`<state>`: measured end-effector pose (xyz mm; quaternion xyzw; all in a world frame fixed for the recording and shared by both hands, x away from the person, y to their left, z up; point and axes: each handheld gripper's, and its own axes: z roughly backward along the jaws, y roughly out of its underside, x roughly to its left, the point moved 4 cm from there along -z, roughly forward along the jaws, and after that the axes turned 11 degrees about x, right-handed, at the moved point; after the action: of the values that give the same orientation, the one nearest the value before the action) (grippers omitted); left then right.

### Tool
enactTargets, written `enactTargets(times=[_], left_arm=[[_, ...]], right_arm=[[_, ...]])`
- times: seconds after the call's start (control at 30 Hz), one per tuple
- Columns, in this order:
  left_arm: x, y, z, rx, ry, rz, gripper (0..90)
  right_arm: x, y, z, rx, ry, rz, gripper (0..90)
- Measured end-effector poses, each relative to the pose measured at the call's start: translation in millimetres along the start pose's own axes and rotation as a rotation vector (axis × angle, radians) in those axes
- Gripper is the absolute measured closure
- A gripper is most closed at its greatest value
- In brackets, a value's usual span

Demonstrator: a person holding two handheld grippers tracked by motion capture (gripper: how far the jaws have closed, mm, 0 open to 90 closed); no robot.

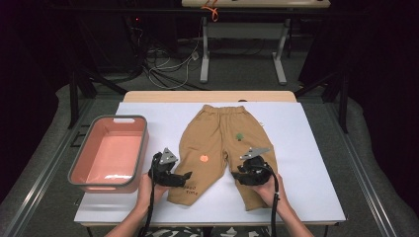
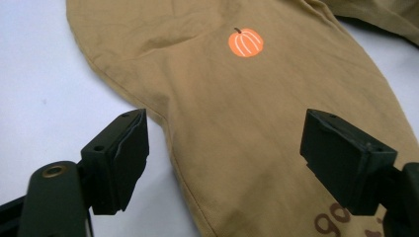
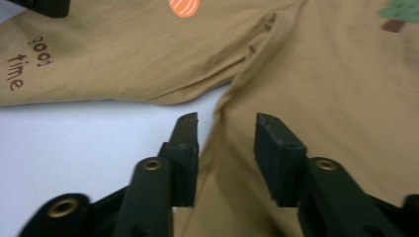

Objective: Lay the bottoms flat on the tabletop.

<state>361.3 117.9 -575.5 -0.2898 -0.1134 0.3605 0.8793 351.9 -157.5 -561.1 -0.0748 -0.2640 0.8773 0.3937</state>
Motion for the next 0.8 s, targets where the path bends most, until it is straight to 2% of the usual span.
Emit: enactTargets(times=[0.07,0.2,0.33,0.43,0.57,0.63,0.8], left_arm=[[-2.8,-0.1,0.9,-0.005,0.005,-0.006,17.2],[-8.5,0.2,3.1,-0.004,0.014,-0.026,15.4],[-12.6,1.2,1.1,0.012,0.038,-0.042,9.1],[-14.6,1.2,1.5,0.014,0.042,-0.055,6.7],[-19.2,1.0,1.9,0.027,0.054,-0.070,2.3],[-21.9,1.6,0.9,0.043,0.056,-0.079,0.0],[-29.9,0.7,1.1,0.037,0.079,-0.102,0.0]], right_arm=[[-6.0,4.2,5.4,-0.010,0.003,-0.013,47.9],[-17.6,14.7,13.2,-0.018,0.020,-0.042,37.1],[-27.5,27.6,16.6,-0.011,0.073,-0.054,28.1],[-33.5,37.0,20.6,-0.001,0.091,-0.075,24.0],[-38.1,42.8,27.3,-0.031,0.110,-0.091,20.4],[-39.5,45.1,29.5,-0.044,0.114,-0.100,20.1],[-43.8,47.4,32.6,-0.055,0.130,-0.113,20.4]])
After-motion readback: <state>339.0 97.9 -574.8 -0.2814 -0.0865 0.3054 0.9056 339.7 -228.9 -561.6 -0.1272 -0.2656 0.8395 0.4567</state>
